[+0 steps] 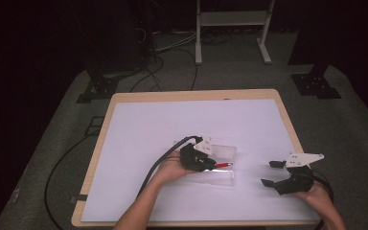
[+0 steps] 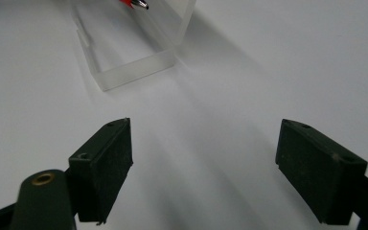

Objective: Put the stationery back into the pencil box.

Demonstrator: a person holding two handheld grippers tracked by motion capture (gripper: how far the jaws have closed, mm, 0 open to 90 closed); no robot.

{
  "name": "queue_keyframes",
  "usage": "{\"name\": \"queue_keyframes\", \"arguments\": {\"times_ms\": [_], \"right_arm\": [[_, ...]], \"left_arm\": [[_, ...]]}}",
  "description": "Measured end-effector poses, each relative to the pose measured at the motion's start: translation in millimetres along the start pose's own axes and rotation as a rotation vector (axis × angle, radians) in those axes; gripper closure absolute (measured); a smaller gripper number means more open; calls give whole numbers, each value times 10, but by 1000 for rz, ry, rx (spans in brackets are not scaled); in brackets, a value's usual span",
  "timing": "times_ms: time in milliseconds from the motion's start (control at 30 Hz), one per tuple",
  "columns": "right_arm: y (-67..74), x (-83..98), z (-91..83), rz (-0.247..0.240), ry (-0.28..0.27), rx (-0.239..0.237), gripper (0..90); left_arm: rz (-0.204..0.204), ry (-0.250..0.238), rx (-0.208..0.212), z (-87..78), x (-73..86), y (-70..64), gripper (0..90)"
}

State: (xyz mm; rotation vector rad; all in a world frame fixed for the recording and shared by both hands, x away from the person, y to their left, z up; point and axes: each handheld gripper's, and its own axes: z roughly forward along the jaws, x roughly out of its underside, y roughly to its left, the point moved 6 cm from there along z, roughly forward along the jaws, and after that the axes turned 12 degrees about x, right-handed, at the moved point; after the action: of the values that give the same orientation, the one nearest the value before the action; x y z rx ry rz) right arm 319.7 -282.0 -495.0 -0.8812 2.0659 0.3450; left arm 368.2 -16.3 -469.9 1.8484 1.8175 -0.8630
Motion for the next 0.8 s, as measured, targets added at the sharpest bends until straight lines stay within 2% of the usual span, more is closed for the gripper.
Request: {"name": "queue_keyframes", "arguments": {"times_ms": [800], "right_arm": [[14,3,6,-4,5,-4,196]], "left_arm": [[-13,59,15,169,124,14,793]]}}
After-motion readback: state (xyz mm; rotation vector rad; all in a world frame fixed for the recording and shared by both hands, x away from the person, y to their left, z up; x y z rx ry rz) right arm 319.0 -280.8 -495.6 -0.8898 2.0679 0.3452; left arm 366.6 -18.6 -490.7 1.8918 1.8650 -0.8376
